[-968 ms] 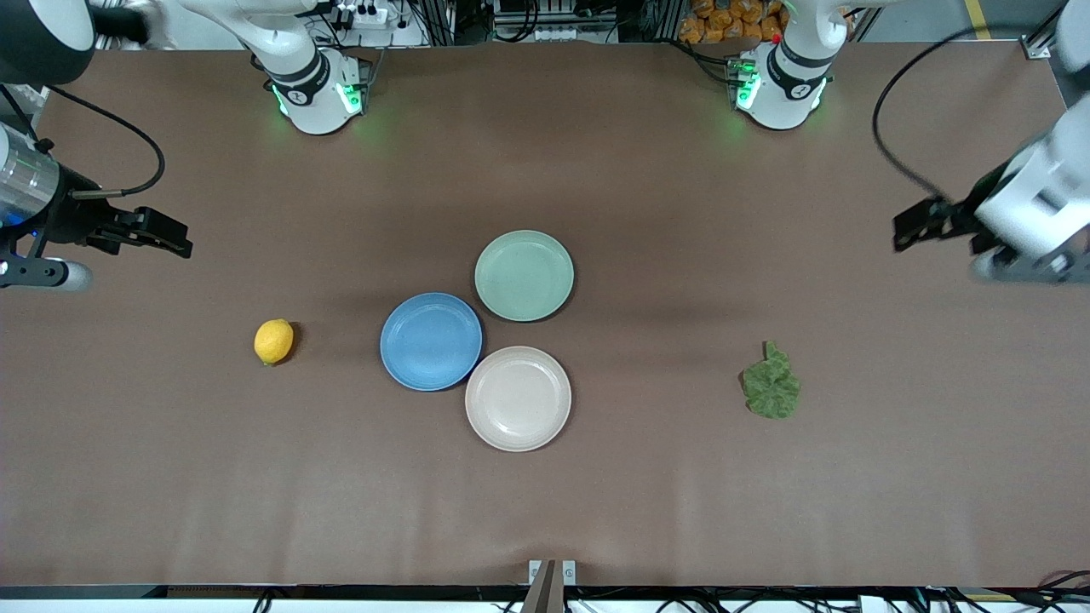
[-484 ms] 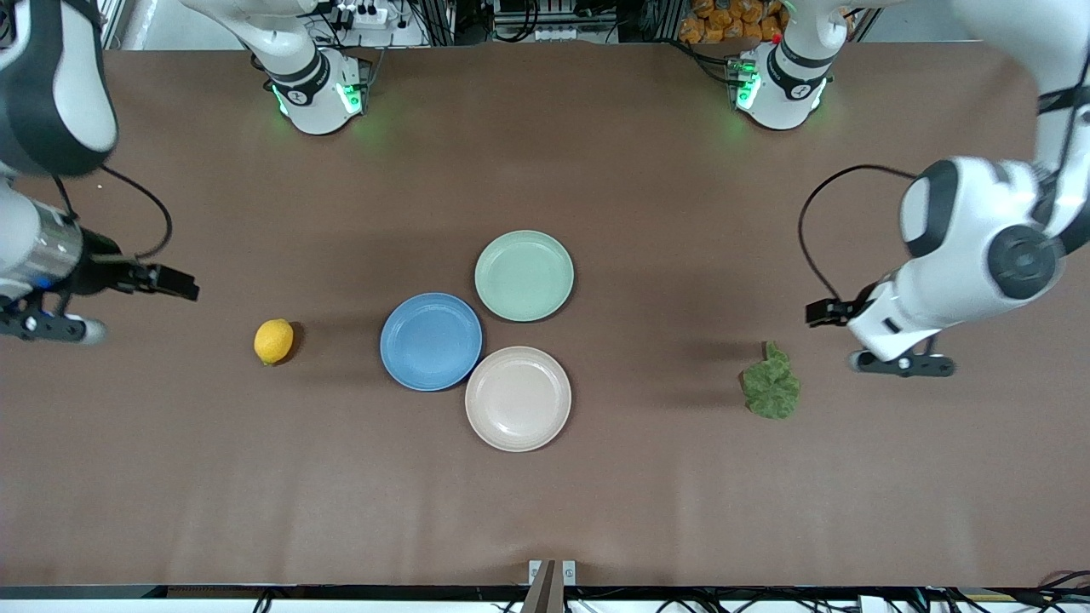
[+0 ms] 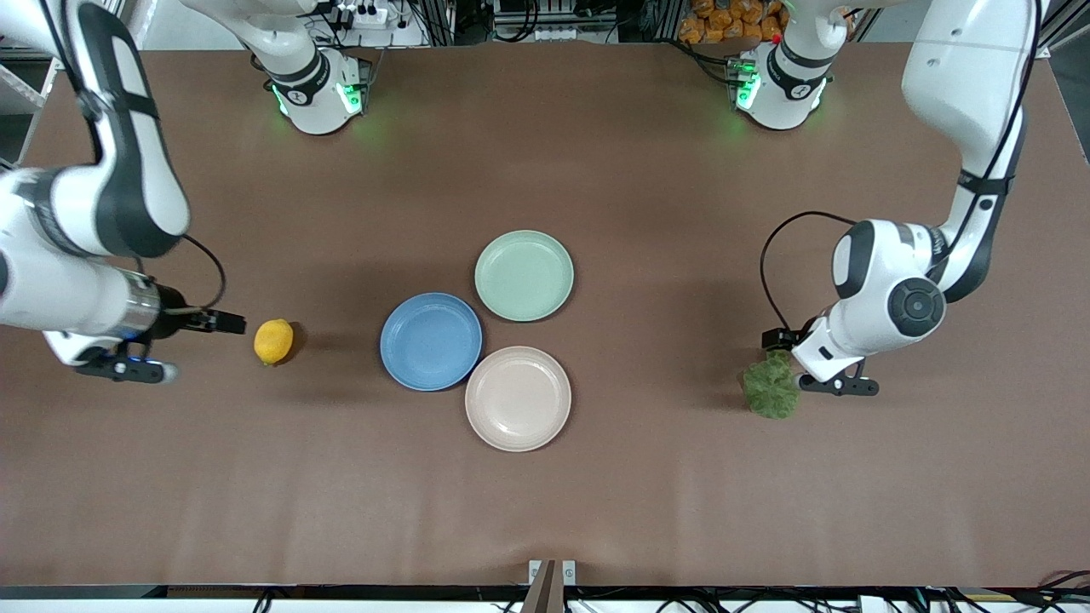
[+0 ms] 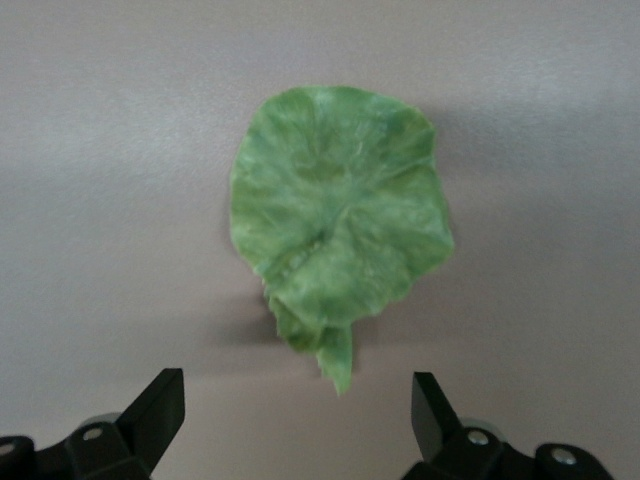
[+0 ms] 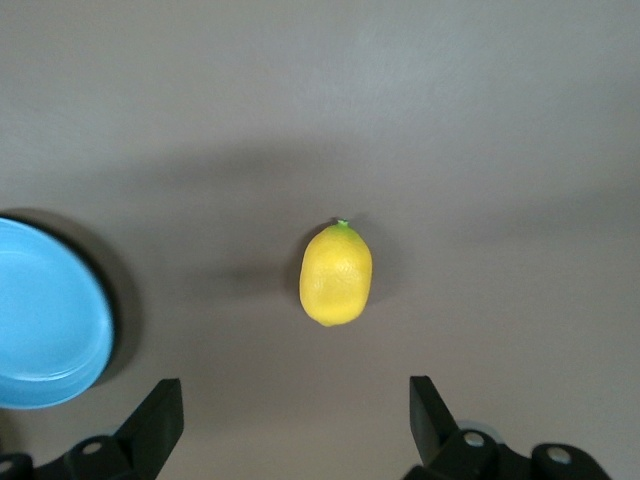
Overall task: Place lemon and lettuce in plates
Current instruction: 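Grasp the lemon with the right gripper while the left gripper grasps lettuce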
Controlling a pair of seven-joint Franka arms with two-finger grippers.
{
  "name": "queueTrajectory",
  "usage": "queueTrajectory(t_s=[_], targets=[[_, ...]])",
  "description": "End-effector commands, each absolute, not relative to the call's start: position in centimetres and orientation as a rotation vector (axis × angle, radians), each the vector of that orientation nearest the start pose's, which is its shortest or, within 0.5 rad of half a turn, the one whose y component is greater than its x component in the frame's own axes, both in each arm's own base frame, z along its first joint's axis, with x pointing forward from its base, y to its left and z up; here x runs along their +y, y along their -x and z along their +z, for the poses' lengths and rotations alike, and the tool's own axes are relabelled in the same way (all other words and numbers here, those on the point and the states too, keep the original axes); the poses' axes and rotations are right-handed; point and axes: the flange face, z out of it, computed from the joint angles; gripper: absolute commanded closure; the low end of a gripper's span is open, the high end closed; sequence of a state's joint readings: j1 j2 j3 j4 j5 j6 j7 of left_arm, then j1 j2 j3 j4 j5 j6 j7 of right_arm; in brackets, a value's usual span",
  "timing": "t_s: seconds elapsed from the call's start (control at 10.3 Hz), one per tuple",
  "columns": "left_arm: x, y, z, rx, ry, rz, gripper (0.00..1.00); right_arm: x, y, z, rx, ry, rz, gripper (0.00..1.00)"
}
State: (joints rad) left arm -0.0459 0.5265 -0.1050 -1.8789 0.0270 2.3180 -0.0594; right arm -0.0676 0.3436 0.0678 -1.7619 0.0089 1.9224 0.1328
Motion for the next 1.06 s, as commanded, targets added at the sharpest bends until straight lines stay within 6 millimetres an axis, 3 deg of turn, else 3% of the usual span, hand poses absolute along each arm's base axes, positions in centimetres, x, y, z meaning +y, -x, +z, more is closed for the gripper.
queueTrajectory(t_s=[0.0,0.19,0.39,0.58,0.77,0.97], targets=[[-9.8,-63.4,20.9,0.187,3.156,0.061,0.00,-0.4,-62.1,27.7,0.214,3.104,0.342,0.00],[-9.8,-64.1,19.1,0.228,3.136,0.035,0.00,-1.1,-62.3,23.2,0.226,3.101,0.354,0.00],[-9.8,-64.2,18.0,0.246,3.134,0.019,0.28,-2.0,-62.1,21.4,0.239,3.102,0.379,0.00],[-9.8,-64.1,17.2,0.254,3.132,0.014,0.47,-2.5,-61.5,19.8,0.250,3.103,0.391,0.00],[-10.0,-64.9,18.1,0.242,3.134,-0.022,1.00,-2.4,-61.2,18.9,0.250,3.099,0.405,0.00],[-10.1,-65.4,21.1,0.245,3.130,-0.056,1.00,-2.1,-60.9,18.4,0.250,3.095,0.410,0.50]])
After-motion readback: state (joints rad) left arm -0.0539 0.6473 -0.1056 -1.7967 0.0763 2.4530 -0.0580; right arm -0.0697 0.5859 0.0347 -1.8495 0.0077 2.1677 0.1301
